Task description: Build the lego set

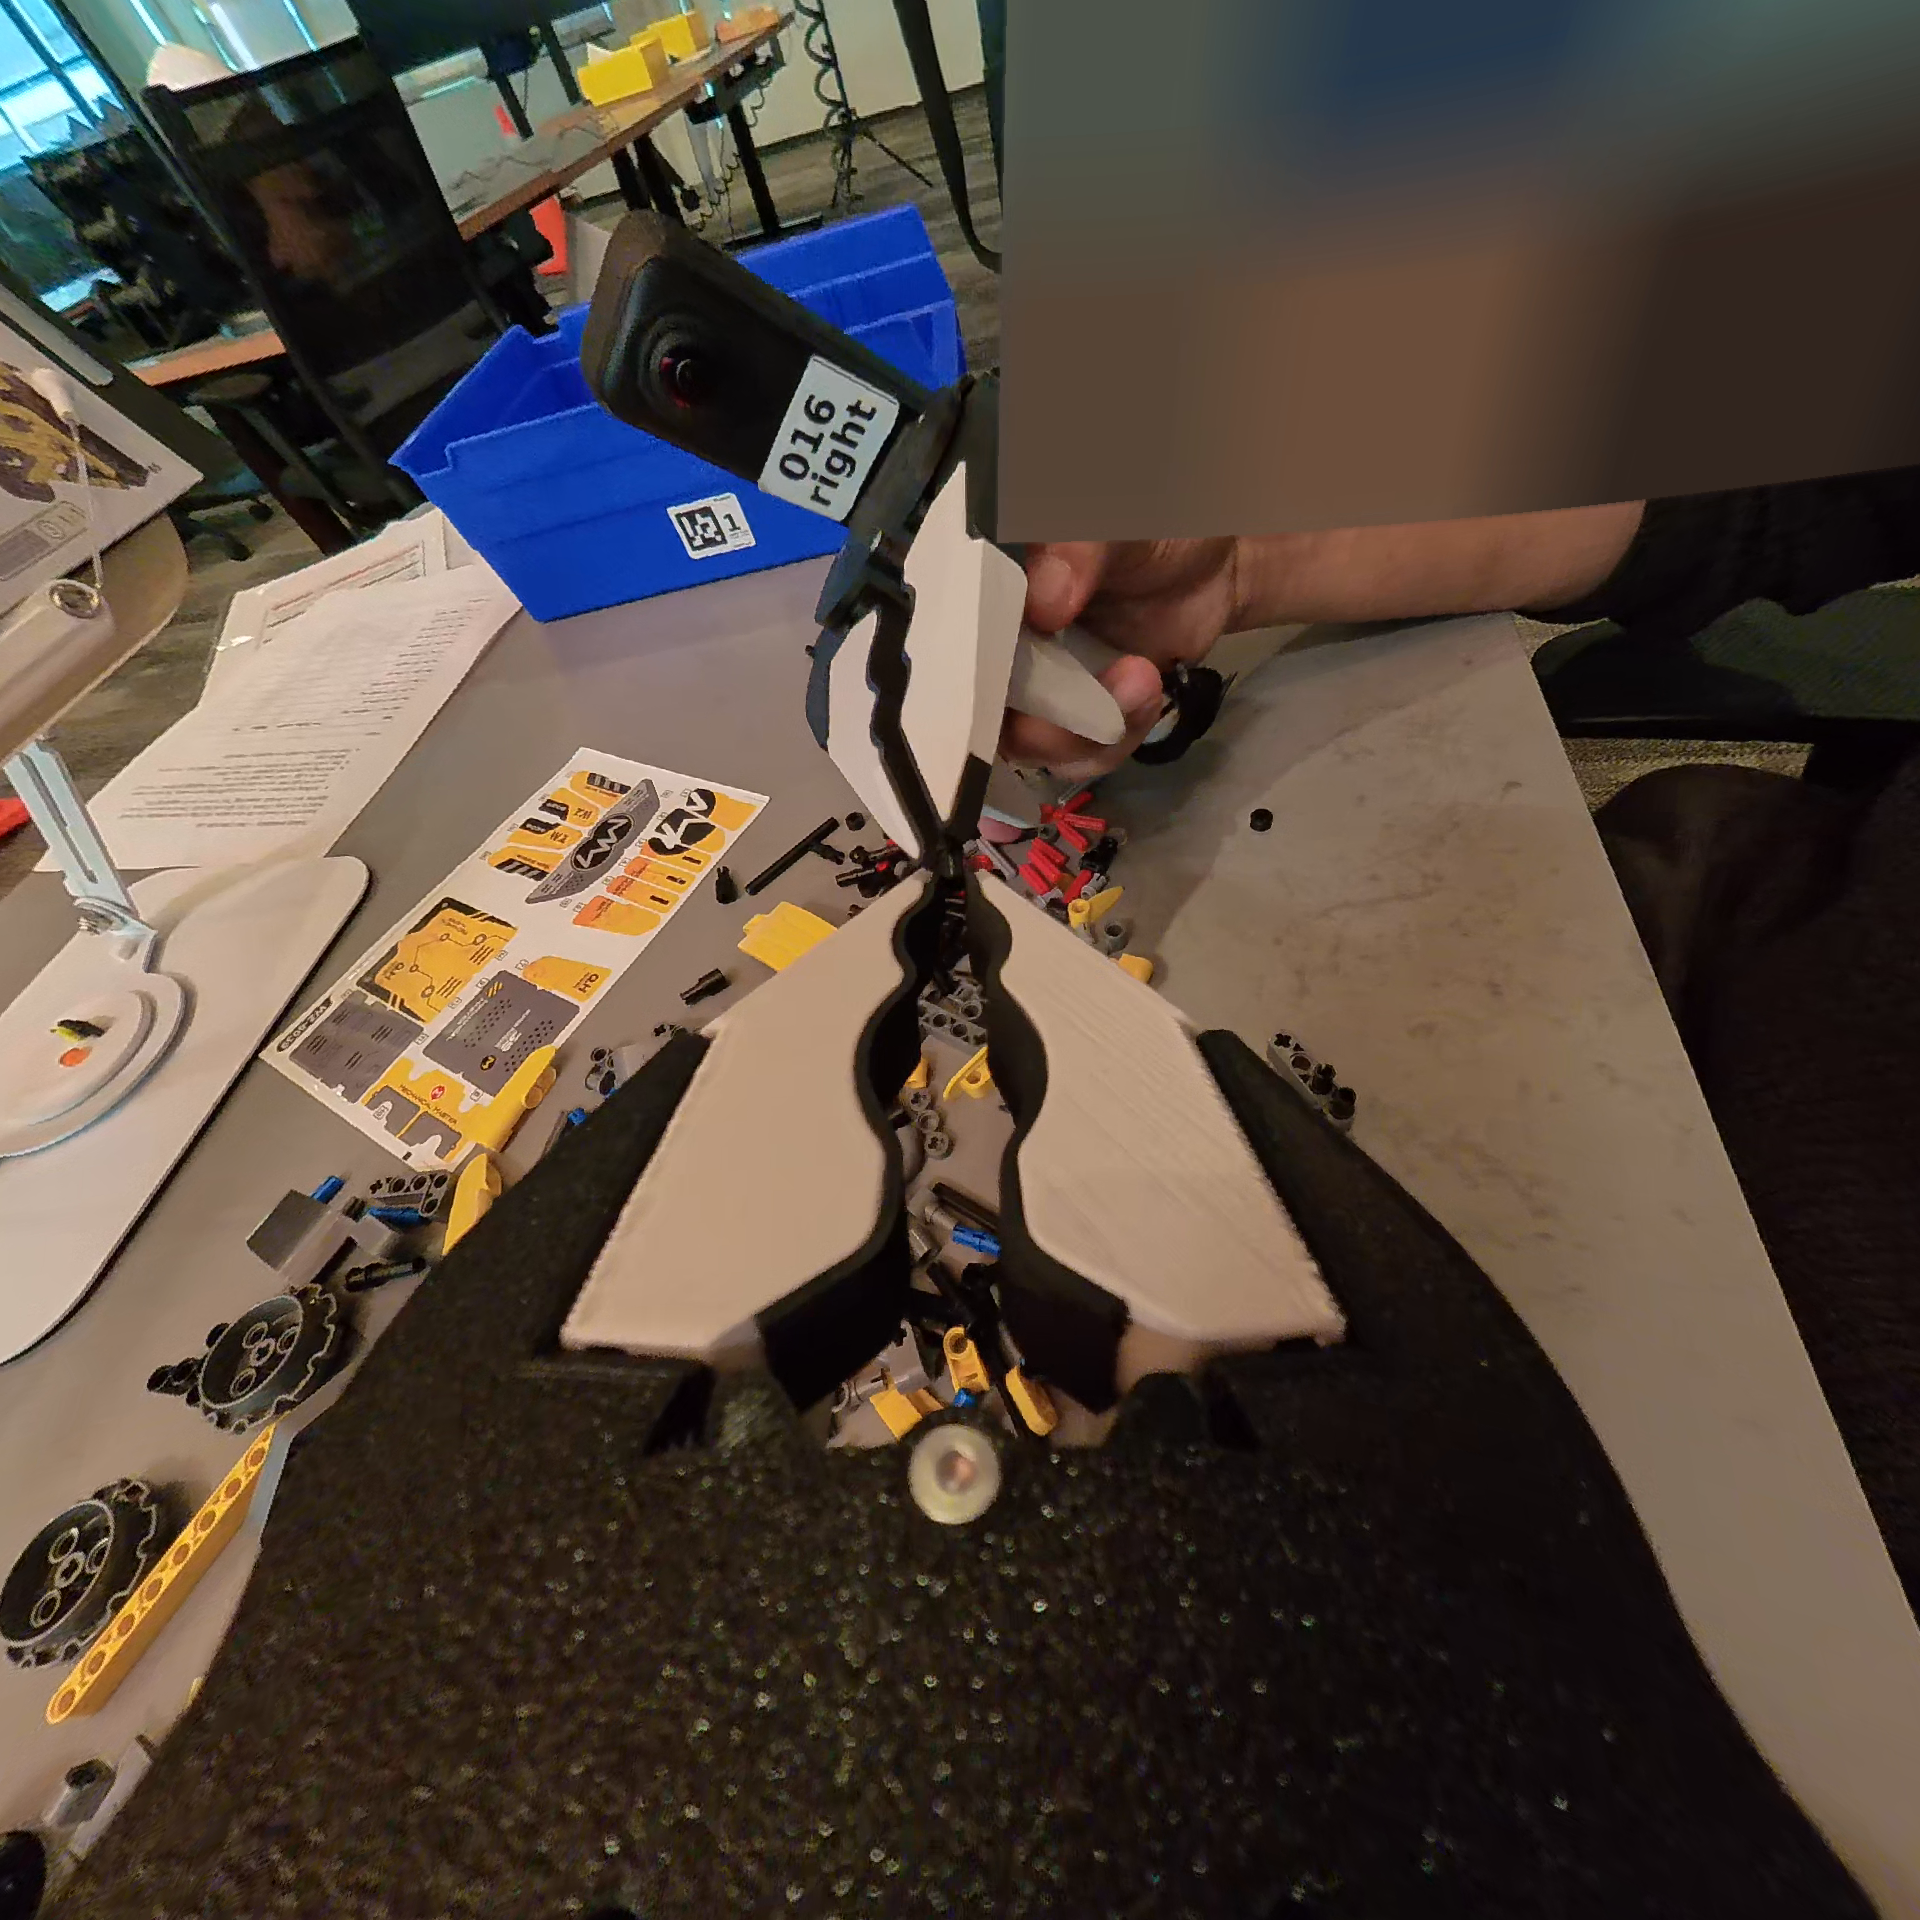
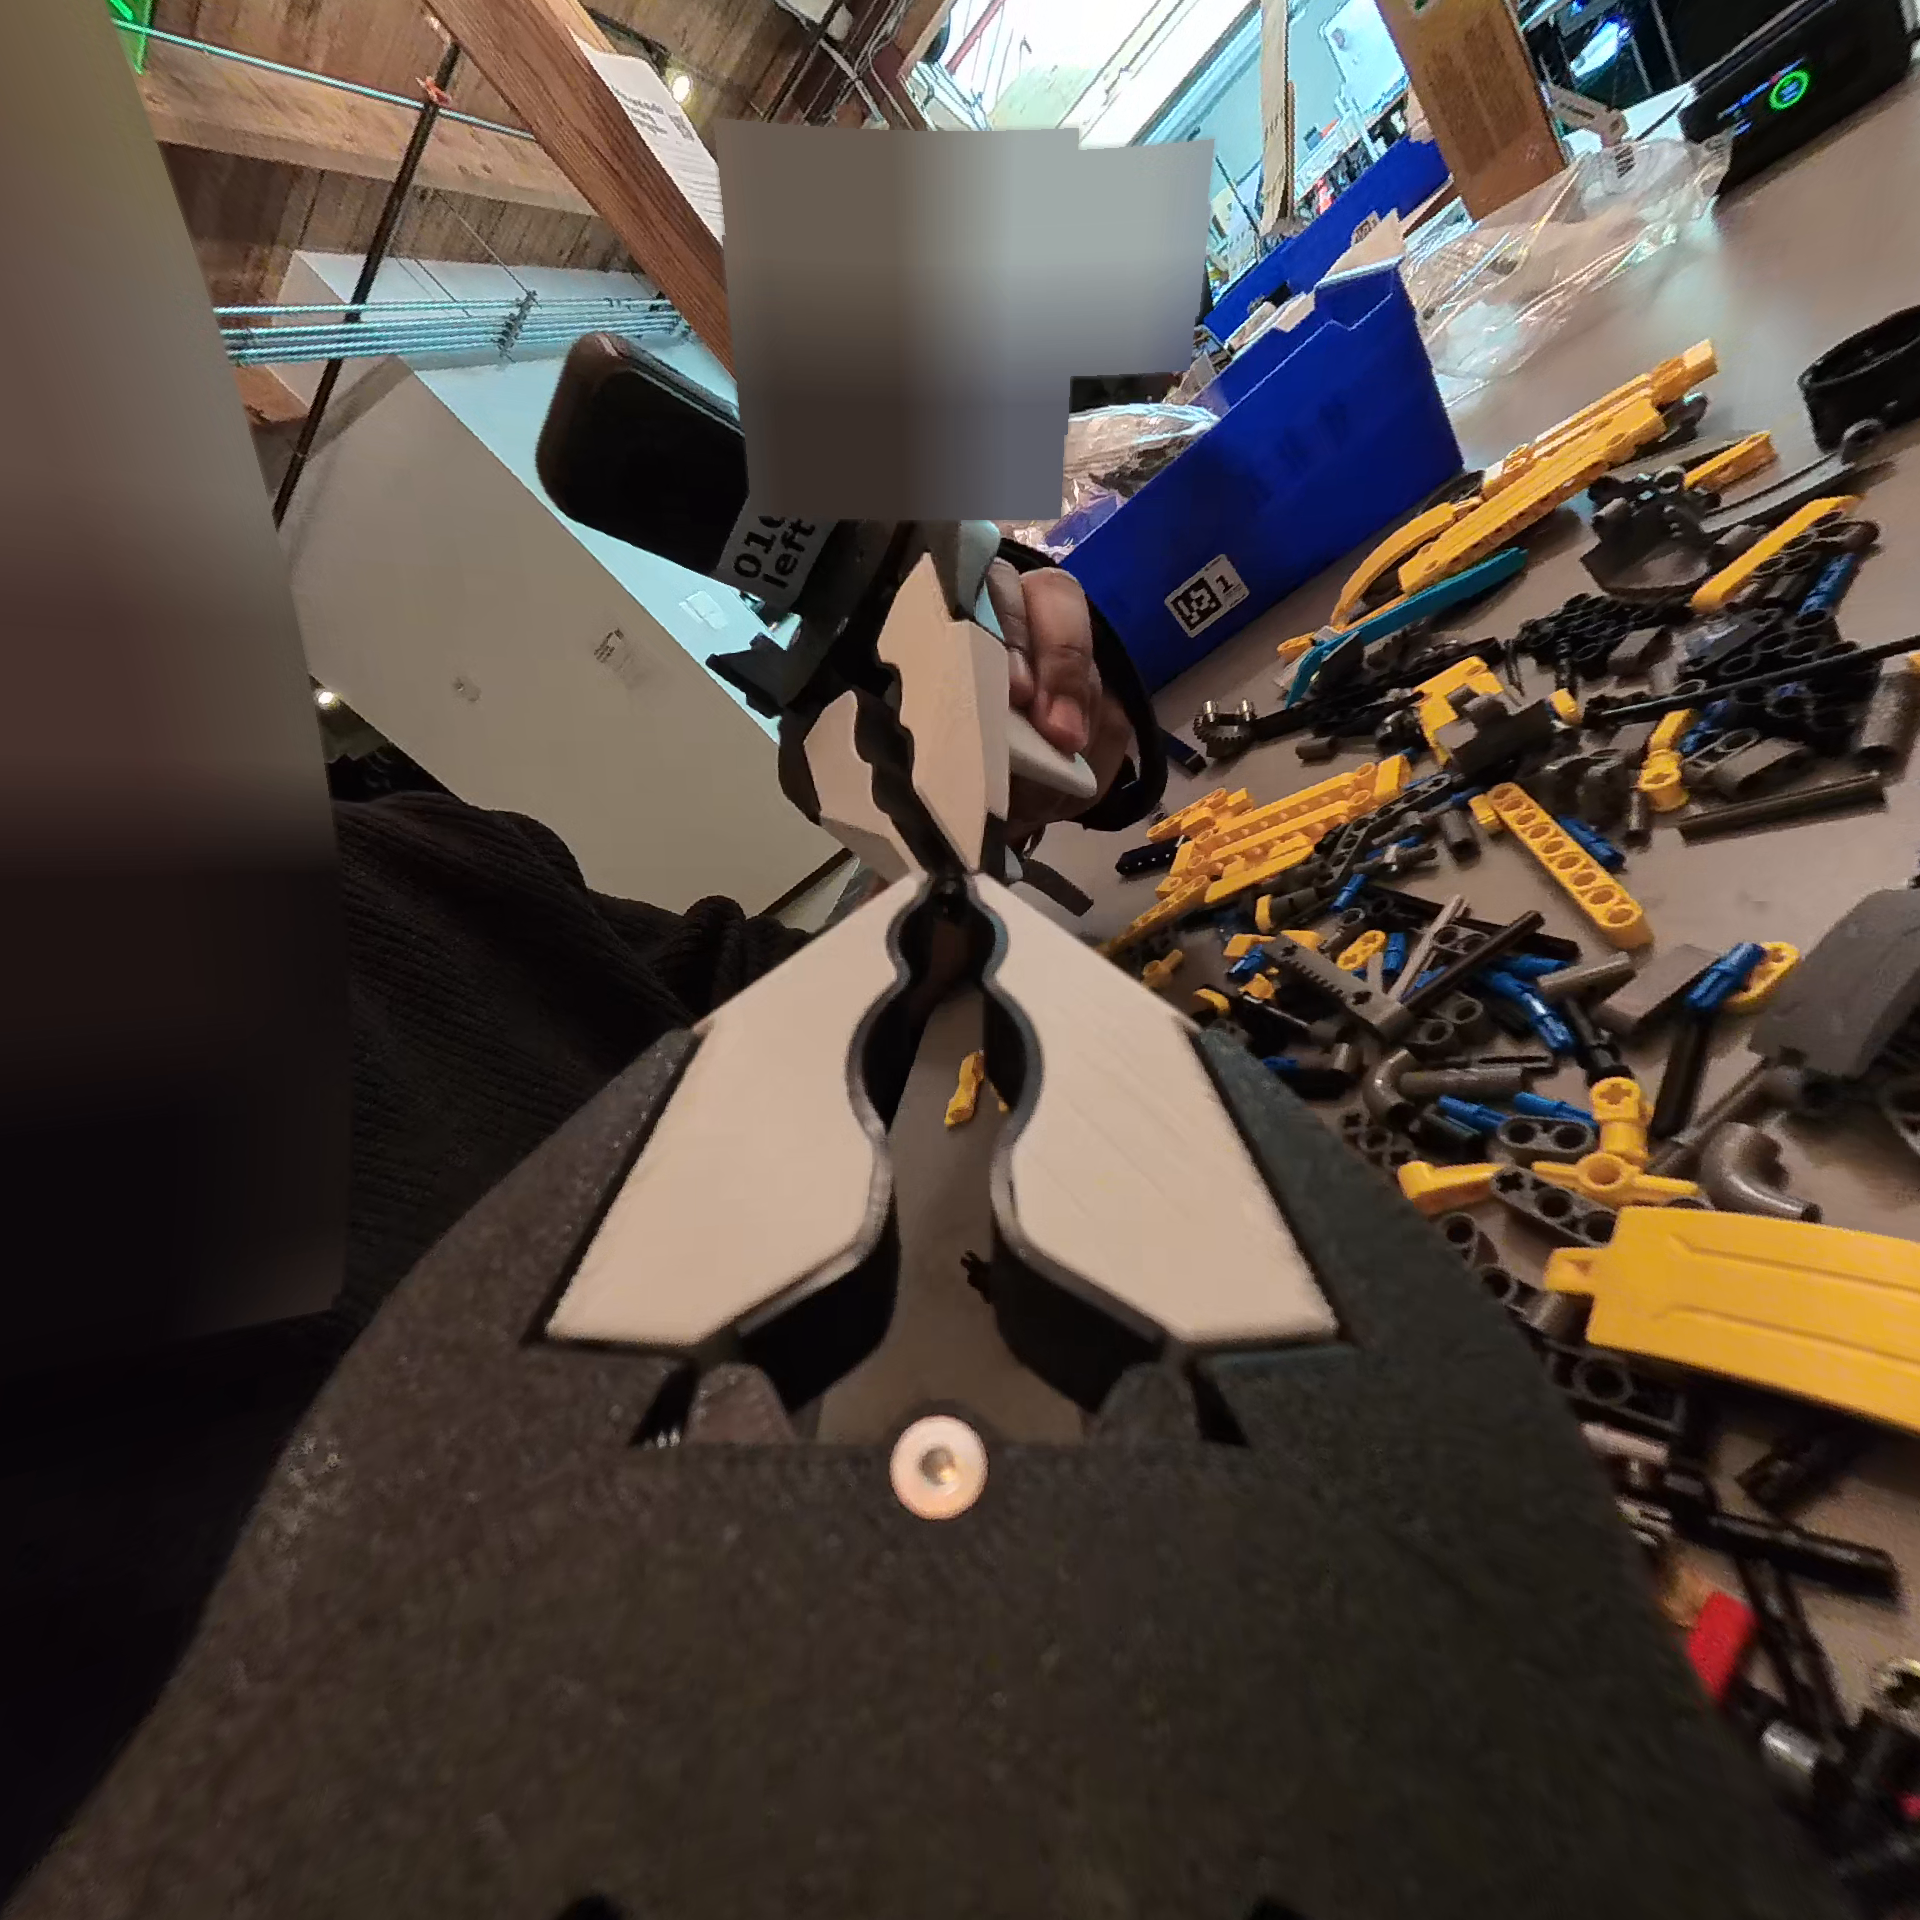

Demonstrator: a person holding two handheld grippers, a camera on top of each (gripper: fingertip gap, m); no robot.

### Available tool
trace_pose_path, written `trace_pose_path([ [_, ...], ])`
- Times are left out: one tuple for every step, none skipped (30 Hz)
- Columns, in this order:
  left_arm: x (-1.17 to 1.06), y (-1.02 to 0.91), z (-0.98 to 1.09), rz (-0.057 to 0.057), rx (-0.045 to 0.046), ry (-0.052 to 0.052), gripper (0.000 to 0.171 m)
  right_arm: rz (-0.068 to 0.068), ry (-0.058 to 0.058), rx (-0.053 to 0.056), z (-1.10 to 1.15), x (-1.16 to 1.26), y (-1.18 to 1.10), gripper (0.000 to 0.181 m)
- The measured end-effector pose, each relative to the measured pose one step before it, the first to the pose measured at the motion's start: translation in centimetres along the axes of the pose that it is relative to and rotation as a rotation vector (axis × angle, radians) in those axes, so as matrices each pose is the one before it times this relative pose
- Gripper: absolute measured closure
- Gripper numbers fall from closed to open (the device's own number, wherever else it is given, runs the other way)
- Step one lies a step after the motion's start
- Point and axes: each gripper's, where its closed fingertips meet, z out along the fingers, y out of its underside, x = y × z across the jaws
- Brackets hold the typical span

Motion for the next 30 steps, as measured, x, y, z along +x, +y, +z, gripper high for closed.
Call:
trace_pose_path([
  [0.005, -0.009, 0.001, -0.0002, 0.0009, 0.0008, 0.169, -0.005, 0.0031, -0.0045, -0.011, -0.016, 0.027, 0.177],
  [-0.031, -0.026, 0.006, -0.0005, 0.00241, -0.0014, 0.169, -0.008, 0.0062, -0.0024, -0.012, 0.003, -0.018, 0.177],
  [0.029, -0.04, -0.005, -0.0006, 0.00382, 0.0025, 0.169, -0.009, 0.0062, -0.0045, 0.0, -0.039, 0.002, 0.177],
  [0.007, -0.064, 0.002, -0.0012, 0.00506, 0.0017, 0.169, -0.009, 0.0063, -0.0043, -0.013, -0.052, -0.016, 0.177],
  [-0.004, -0.055, -0.005, -0.0019, 0.00541, 0.0006, 0.169, -0.0097, 0.0075, -0.0022, -0.018, -0.042, -0.026, 0.177],
  [0.0, -0.016, 0.001, -0.0021, 0.00326, 0.0025, 0.168, -0.0089, 0.0075, -0.0024, -0.002, -0.026, -0.016, 0.177],
  [-0.007, -0.023, -0.008, -0.0036, 0.00332, 0.0019, 0.168, -0.009, 0.0073, -0.0013, 0.004, -0.021, -0.024, 0.177],
  [-0.087, -0.047, -0.016, -0.0062, 0.0056, -0.0019, 0.168, -0.0099, 0.0083, 0.003, 0.003, 0.007, -0.093, 0.177],
  [-0.13, -0.077, -0.043, -0.008, 0.00761, -0.0033, 0.168, -0.0096, 0.0086, 0.0066, -0.018, 0.027, -0.137, 0.177],
  [-0.127, -0.109, -0.059, -0.0113, 0.01055, -0.0013, 0.168, -0.0087, 0.0082, 0.0085, -0.042, 0.018, -0.167, 0.177],
  [-0.161, -0.167, -0.107, -0.0163, 0.01386, -0.0011, 0.167, -0.0086, 0.0095, 0.0109, -0.084, 0.037, -0.217, 0.177],
  [-0.222, -0.223, -0.176, -0.0178, 0.01784, -0.002, 0.166, -0.0099, 0.0121, 0.0126, -0.143, 0.061, -0.267, 0.178],
  [-0.198, -0.312, -0.254, -0.0162, 0.02242, -0.0002, 0.166, -0.013, 0.0156, 0.0116, -0.2, 0.102, -0.285, 0.178],
  [-0.29, -0.387, -0.338, -0.0156, 0.02578, -0.0062, 0.166, -0.0204, 0.0252, 0.006, -0.218, 0.209, -0.228, 0.178],
  [-0.454, -0.397, -0.362, -0.0181, 0.02765, -0.0161, 0.166, -0.0338, 0.0427, -0.0082, -0.21, 0.43, -0.054, 0.178],
  [-0.595, -0.392, -0.38, -0.0223, 0.02744, -0.0228, 0.166, -0.0511, 0.0595, -0.0275, -0.162, 0.606, 0.196, 0.178],
  [-0.556, -0.346, -0.342, -0.0221, 0.0238, -0.0204, 0.166, -0.0671, 0.0697, -0.0459, -0.099, 0.666, 0.401, 0.178],
  [-0.545, -0.224, -0.315, -0.0166, 0.01622, -0.0221, 0.166, -0.0792, 0.075, -0.0578, -0.078, 0.659, 0.51, 0.178],
  [-0.629, -0.078, -0.25, -0.0102, 0.00633, -0.0307, 0.166, -0.0887, 0.0772, -0.0608, -0.08, 0.681, 0.472, 0.178],
  [-0.607, 0.066, -0.181, -0.0048, -0.0028, -0.0325, 0.166, -0.0897, 0.0668, -0.0581, -0.059, 0.557, 0.392, 0.178],
  [-0.465, 0.194, -0.121, 0.0021, -0.01197, -0.0263, 0.166, -0.08, 0.0495, -0.0548, 0.038, 0.384, 0.345, 0.178],
  [-0.392, 0.254, -0.083, 0.0062, -0.01496, -0.0251, 0.166, -0.0678, 0.0277, -0.0556, 0.176, 0.088, 0.39, 0.178],
  [-0.345, 0.216, -0.041, 0.0022, -0.01298, -0.0213, 0.166, -0.0592, -0.0003, -0.056, 0.315, -0.362, 0.36, 0.178],
  [-0.289, 0.162, -0.015, -0.0059, -0.00943, -0.016, 0.166, -0.0626, -0.0279, -0.0488, 0.393, -0.861, 0.128, 0.178],
  [-0.299, 0.142, 0.01, -0.0171, -0.00669, -0.0116, 0.166, -0.0728, -0.0479, -0.0423, 0.447, -1.261, -0.133, 0.178],
  [-0.221, 0.075, 0.015, -0.0247, -0.00241, -0.0028, 0.166, -0.0819, -0.0658, -0.0399, 0.501, -1.57, -0.283, 0.177],
  [-0.108, -0.012, -0.014, -0.0264, 0.00318, 0.0049, 0.166, -0.0868, -0.076, -0.04, 0.591, -1.687, -0.328, 0.177],
  [-0.035, -0.089, -0.052, -0.0225, 0.00726, 0.008, 0.166, -0.085, -0.0732, -0.0461, 0.695, -1.534, -0.234, 0.177],
  [-0.006, -0.133, -0.078, -0.0157, 0.00909, 0.0062, 0.166, -0.0773, -0.0602, -0.058, 0.78, -1.17, 0.005, 0.178],
  [-0.057, -0.123, -0.085, -0.0094, 0.0076, 0.0011, 0.166, -0.0692, -0.05, -0.0634, 0.788, -0.869, 0.156, 0.177],
])
